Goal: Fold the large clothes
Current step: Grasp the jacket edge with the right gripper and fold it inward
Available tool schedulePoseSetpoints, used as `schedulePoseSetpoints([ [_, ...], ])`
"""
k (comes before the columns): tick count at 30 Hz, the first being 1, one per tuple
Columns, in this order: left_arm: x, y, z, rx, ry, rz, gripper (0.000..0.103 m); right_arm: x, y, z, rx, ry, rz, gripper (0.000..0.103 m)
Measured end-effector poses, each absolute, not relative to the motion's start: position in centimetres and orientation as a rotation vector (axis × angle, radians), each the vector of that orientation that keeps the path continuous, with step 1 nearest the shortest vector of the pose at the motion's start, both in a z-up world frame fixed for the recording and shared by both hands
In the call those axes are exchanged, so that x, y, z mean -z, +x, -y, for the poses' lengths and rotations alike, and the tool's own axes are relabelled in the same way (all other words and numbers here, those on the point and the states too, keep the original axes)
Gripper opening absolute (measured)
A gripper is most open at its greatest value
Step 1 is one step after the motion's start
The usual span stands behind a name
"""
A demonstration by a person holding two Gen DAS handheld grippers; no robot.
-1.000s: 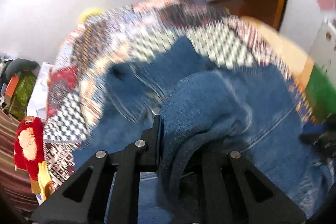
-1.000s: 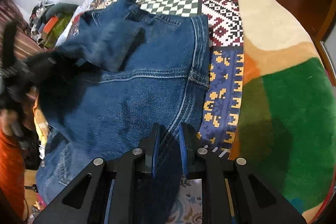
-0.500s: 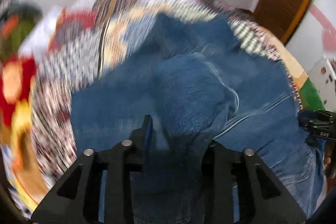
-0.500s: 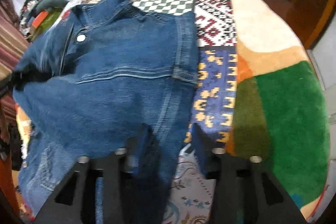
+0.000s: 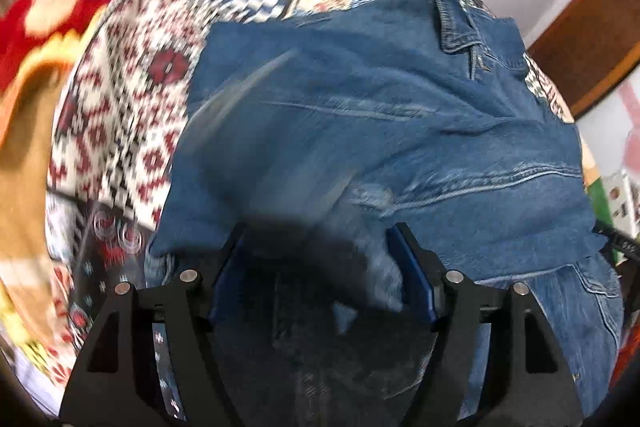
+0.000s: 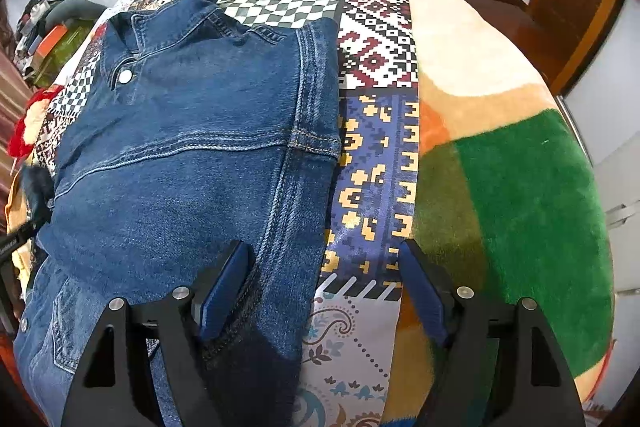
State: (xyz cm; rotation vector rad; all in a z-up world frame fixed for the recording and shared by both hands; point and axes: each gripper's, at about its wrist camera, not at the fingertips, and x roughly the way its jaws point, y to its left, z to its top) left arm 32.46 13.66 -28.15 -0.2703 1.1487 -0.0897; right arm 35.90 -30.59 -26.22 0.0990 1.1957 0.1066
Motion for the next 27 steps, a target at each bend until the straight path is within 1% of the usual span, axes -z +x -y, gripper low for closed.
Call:
schedulePoseSetpoints([
  [6, 28.4, 30.5, -16.5, 0.021, -0.289, -1.161, 0.071, 26.2, 35.8, 30.6, -0.089, 0.117, -1.202, 0.076],
  [14, 25.2, 29.3, -18.3, -0.049, -0.156, -1.126, 0.072, 25.3, 36.6, 30.9, -0.12, 0.145, -1.237, 0.076],
  [17, 23.7, 30.1, -18.5, -0.066, -0.102, -1.094, 0.073, 23.9, 37.1, 31.0, -0.154, 0.163, -1.211, 0.076],
  [19, 22.8, 31.2, -19.0, -0.073, -0.102, -1.07, 0.08, 22.9, 37.8, 30.9, -0.168, 0.176, -1.189, 0.076],
  [22, 22.1, 33.0, -19.8, -0.086, -0.112, -1.037, 0.084, 21.6, 39.2, 30.9, -0.188, 0.196, -1.161, 0.076],
  [27, 23.2, 37.2, -21.0, -0.054, -0.164, -1.08, 0.086, 21.5, 42.3, 30.8, -0.183, 0.197, -1.163, 0.076],
])
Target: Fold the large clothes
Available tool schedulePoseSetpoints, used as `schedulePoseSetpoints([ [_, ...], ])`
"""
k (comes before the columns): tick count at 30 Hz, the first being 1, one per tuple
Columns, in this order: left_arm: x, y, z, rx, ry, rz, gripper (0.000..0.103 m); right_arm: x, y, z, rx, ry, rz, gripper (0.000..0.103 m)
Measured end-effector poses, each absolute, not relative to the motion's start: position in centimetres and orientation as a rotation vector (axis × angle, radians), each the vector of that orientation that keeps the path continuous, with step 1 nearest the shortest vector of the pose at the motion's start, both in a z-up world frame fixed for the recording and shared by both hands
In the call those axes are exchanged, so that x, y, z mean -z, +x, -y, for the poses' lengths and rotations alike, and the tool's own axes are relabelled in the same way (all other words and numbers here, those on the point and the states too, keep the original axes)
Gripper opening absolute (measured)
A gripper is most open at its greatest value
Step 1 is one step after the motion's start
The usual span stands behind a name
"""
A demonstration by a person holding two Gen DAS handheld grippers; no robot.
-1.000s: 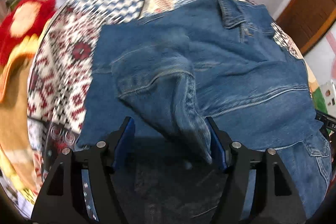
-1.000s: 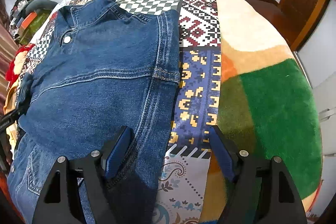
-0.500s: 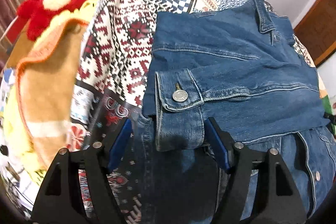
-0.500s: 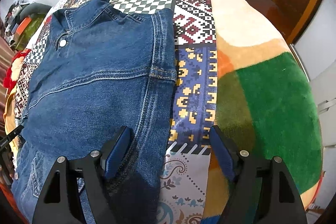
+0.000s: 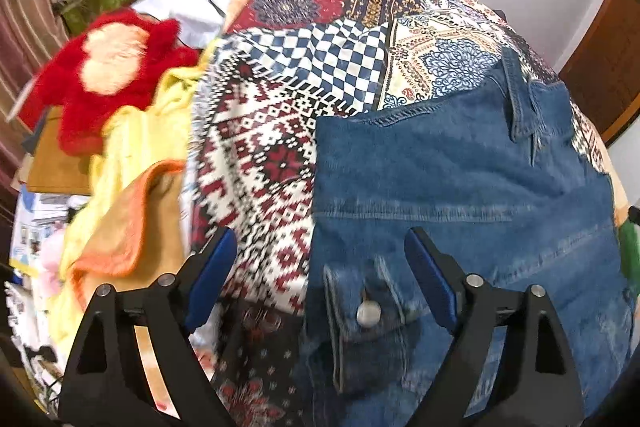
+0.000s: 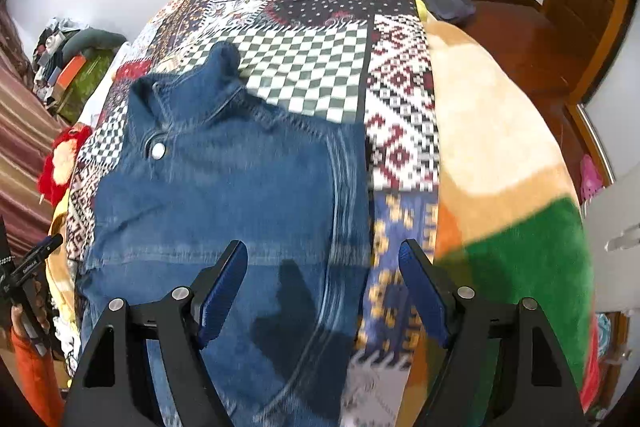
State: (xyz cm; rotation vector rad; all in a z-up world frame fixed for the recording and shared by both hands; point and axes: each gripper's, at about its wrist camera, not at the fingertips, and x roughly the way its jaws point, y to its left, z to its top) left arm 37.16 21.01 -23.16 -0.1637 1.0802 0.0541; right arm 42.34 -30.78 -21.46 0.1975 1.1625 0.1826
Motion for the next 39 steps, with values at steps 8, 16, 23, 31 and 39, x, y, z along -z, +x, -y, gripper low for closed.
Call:
schedulePoseSetpoints([
  [8, 29.2, 42.3, -22.8, 0.037, -0.382, -1.225, 0.086, 25.5, 47.1, 31.8, -0.196, 0.331, -1.256, 0.076],
  [16, 31.0, 45.7, -22.1, 0.074, -0.39, -1.197, 0.063, 26.8, 48.6, 31.5, -0.279, 0.427, -1.216, 0.051],
  [23, 30.8, 47.4, -22.9, 0.049, -0.418, -1.196, 0.02, 27.2, 50.1, 31.7, -0.279, 0.466, -1.195, 0.017],
  [31, 24.8, 46.4, -23.5, -0.037, -0.271, -1.068, 0.004, 21.4, 53.4, 27.6, -0.315, 0.205, -1.053, 0.012],
  [39, 20.0, 46.6, -25.1, -0.117, -0.167, -0.977, 0.001, 16.6, 58.0, 23.0, -0.341, 0.016, -0.928, 0.012],
])
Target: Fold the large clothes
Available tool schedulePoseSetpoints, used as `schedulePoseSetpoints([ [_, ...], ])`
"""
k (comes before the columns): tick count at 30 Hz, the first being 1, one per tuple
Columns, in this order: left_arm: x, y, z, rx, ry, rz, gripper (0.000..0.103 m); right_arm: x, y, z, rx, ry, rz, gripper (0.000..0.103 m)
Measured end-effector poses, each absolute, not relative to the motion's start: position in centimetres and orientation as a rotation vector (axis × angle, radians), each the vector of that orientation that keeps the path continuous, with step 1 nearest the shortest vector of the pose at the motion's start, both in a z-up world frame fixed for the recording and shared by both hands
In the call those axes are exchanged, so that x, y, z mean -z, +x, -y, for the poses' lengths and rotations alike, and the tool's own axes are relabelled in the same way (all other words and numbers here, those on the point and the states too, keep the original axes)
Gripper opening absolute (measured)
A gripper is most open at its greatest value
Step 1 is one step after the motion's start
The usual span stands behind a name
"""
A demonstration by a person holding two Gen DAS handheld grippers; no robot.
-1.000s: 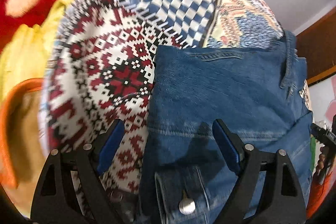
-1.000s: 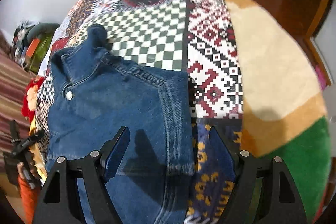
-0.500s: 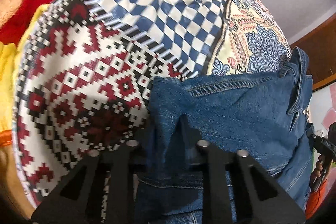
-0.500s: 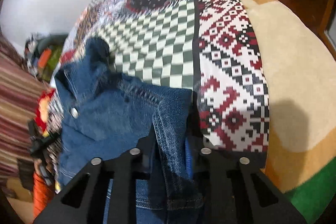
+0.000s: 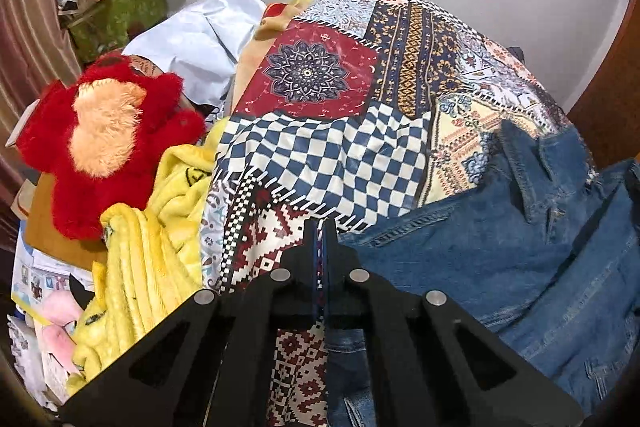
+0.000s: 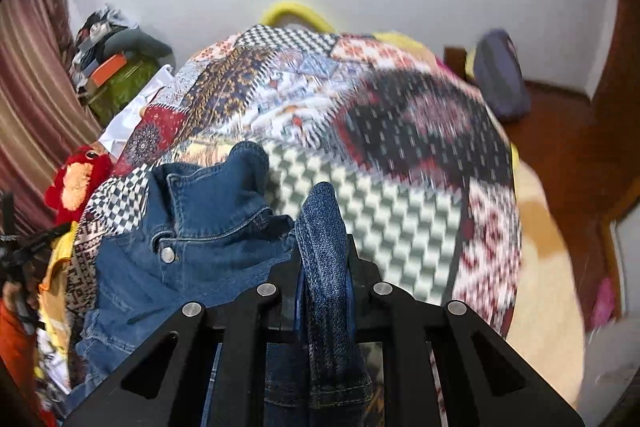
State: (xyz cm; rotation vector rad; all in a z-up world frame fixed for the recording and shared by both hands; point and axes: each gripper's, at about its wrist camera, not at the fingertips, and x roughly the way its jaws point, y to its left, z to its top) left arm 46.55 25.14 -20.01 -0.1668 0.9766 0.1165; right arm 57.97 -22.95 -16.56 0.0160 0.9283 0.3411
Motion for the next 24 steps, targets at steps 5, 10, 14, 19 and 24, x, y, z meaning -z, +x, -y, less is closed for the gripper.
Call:
schedulePoseSetpoints([
  [5, 21.3, 47.1, -22.4, -0.051, -0.12, -1.014, 0.003, 19.9, 61.1, 22.5, -0.254, -0.07, -0.985, 0.012],
  [10, 25.3, 47.8, -18.5, -0.009, -0.016, -1.099, 0.02, 25.1, 62.3, 24.2, -0.216, -0.07, -1.079, 0.013],
  [14, 28.6, 48.6, -17.4, -0.005, -0.039, -1.162, 0.021, 26.2, 61.8, 24.2, -0.22, -0.103, -1.062, 0.014],
  [19, 30.6, 49.0, -17.6, -0.015, -0.078, -1.179, 0.025, 26.5, 61.2, 23.9, -0.145, -0.219, -1.045, 0.055],
  [24, 30.2, 49.1, -17.6, -0.045, -0.074, -1.194, 0.027, 25.5, 60.0, 25.4, -0.141, -0.169, -1.088, 0.073],
])
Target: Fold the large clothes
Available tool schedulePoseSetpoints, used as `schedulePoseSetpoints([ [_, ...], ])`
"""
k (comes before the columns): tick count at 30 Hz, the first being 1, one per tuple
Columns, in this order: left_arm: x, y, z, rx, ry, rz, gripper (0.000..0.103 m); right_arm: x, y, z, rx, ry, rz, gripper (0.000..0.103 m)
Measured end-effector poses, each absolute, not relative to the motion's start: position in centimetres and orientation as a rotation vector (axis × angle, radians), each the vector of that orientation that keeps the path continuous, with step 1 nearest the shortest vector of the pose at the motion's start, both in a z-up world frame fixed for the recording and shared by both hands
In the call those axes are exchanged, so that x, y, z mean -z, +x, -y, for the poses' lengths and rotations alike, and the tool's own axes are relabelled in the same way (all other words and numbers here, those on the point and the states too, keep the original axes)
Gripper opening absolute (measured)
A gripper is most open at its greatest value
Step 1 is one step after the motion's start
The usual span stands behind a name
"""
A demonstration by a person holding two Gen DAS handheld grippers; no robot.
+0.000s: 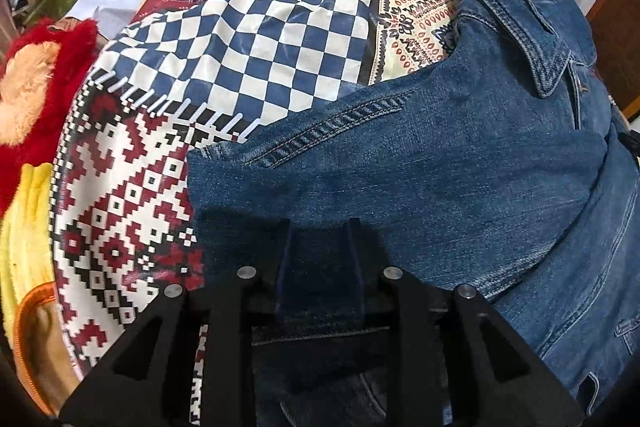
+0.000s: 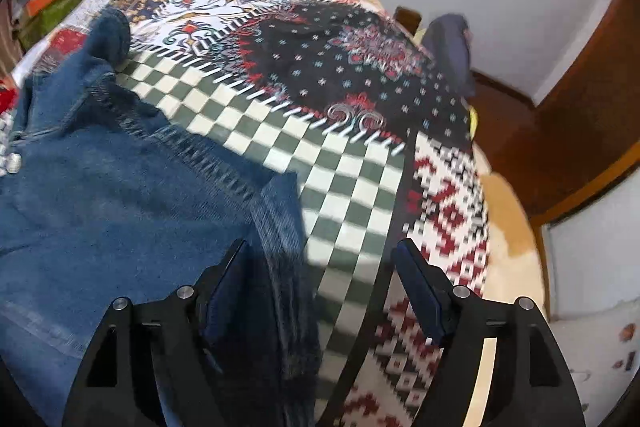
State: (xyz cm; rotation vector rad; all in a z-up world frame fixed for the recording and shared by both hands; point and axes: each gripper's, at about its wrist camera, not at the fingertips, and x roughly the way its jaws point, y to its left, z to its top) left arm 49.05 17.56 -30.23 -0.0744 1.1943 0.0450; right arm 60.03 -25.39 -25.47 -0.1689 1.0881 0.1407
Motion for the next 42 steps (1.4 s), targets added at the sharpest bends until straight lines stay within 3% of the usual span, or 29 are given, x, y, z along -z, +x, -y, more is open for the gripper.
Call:
schedulePoseSetpoints([
  [7, 26.1, 48.0, -16.5, -0.051, -0.06, -1.145, 0.028, 19.6, 56.1, 26.2, -0.188, -0.062, -1.019, 0.073],
  [10, 22.9, 46.1, -15.6, -0.046, -0.036, -1.078, 0.039, 15.9, 53.5, 26.0, -0.234, -0.031, -0.958, 0.073],
  [14, 18.0, 42.6, -13.9, -0.022, 0.008, -0.98, 0.042, 11.1, 49.1, 25.3, -0.281, -0.034, -0.87, 0.073],
  [21, 11.8, 36.1, -12.1, 0.02, 0.038, -0.85, 0.085, 6.3, 40.7, 26.0, -0.316, -0.012, -0.771, 0.079],
  [23, 11.1, 34.3, -11.6, 0.012, 0.061, -0.838, 0.092, 6.1, 38.9, 26.3, -0.316, -0.004, -0.773, 0.081],
  [28, 11.4, 30.0, -11.0, 0.005, 0.047, -0.833, 0.1, 6.6, 34.2, 27.6, -0.325, 0.041, -0.804, 0.082],
  [42, 21.3, 22.4, -13.2, -0.035, -0.166, -1.072, 0.101, 14.8, 26.6, 31.1, -0.22, 0.135, -0.998, 0.082],
])
